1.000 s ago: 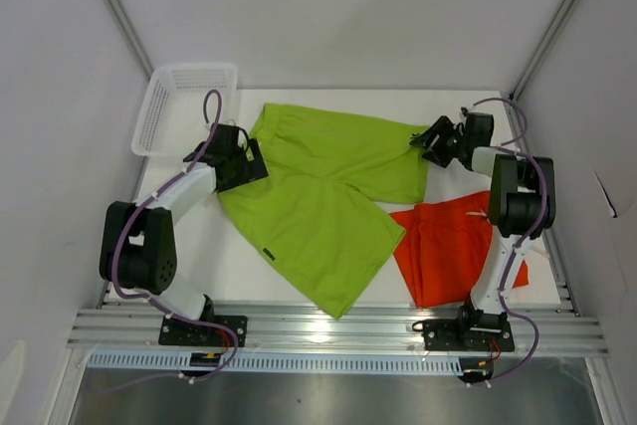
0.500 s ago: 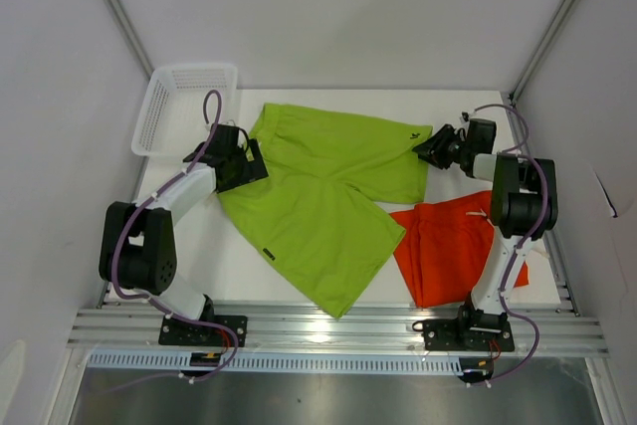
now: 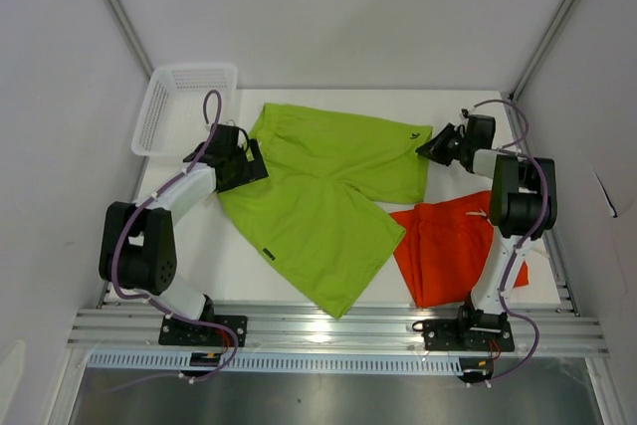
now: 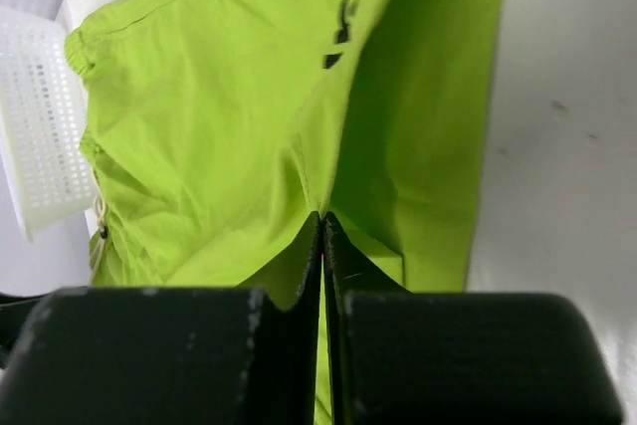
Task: Fold and stack the shorts
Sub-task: Flatten the shorts out
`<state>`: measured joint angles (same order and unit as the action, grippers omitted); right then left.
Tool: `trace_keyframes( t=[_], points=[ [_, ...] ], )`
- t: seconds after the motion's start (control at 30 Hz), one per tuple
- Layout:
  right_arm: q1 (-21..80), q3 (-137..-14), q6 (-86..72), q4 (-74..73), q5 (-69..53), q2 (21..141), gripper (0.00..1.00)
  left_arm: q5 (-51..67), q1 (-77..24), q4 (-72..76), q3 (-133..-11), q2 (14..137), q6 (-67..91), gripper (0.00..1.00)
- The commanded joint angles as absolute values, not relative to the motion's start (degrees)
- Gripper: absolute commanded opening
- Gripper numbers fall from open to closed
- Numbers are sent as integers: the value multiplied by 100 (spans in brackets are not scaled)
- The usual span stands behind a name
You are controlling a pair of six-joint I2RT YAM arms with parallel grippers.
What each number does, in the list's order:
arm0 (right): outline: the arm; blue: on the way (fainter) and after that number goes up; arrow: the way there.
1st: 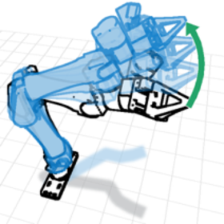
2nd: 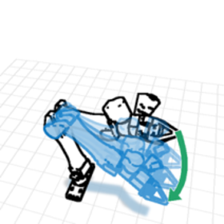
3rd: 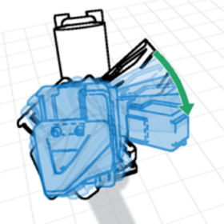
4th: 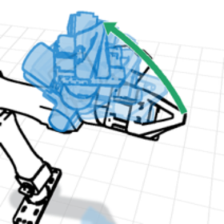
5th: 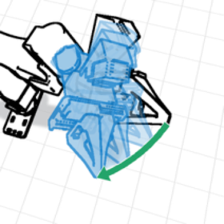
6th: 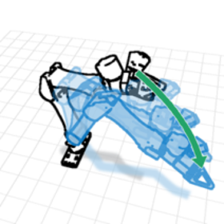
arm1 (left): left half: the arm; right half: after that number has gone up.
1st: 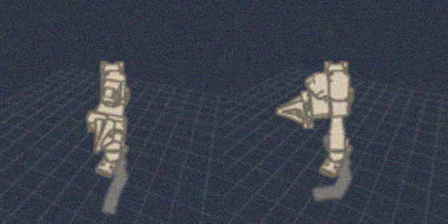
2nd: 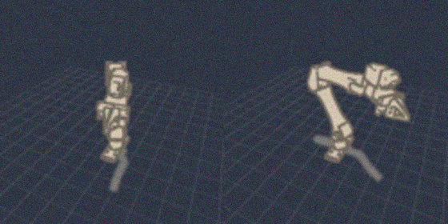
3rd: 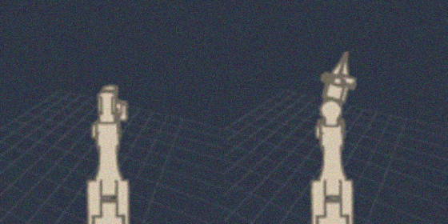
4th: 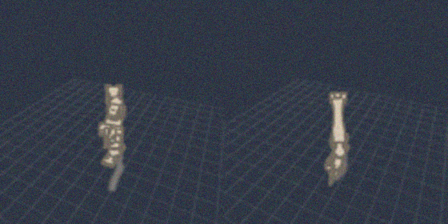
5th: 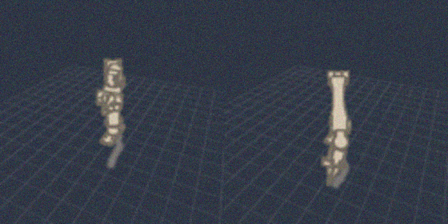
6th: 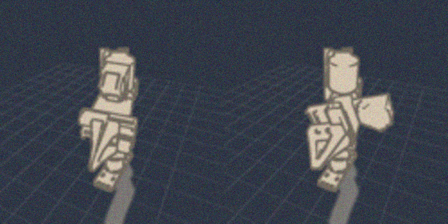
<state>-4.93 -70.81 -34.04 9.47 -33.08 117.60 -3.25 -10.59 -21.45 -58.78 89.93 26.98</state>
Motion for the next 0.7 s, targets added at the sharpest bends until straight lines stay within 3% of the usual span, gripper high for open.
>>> trace_keyframes(
  t=[0.0, 0.5, 0.57, 0.6, 0.67],
  points=[
    [-598, -7022, -3366, 704, -3007, 11408, 0, -308, -1063, -1986, -5827, 8754, 2698, 99],
    [-580, -8156, -2962, -1414, -1898, 11847, 1, -325, -1055, -2013, -5827, 8710, 2681, 99],
    [-545, -8218, -2997, -1345, -2038, 11874, 8, -325, -1063, -2021, -5818, 8710, 2681, 99],
    [-536, -8192, -3014, -1223, -2100, 11839, 28, -325, -1063, -2030, -5827, 8719, 2681, 99],
    [-554, -8052, -3023, -1117, -2240, 11707, 44, -325, -1063, -2030, -5845, 8710, 2672, 99]
  ],
)
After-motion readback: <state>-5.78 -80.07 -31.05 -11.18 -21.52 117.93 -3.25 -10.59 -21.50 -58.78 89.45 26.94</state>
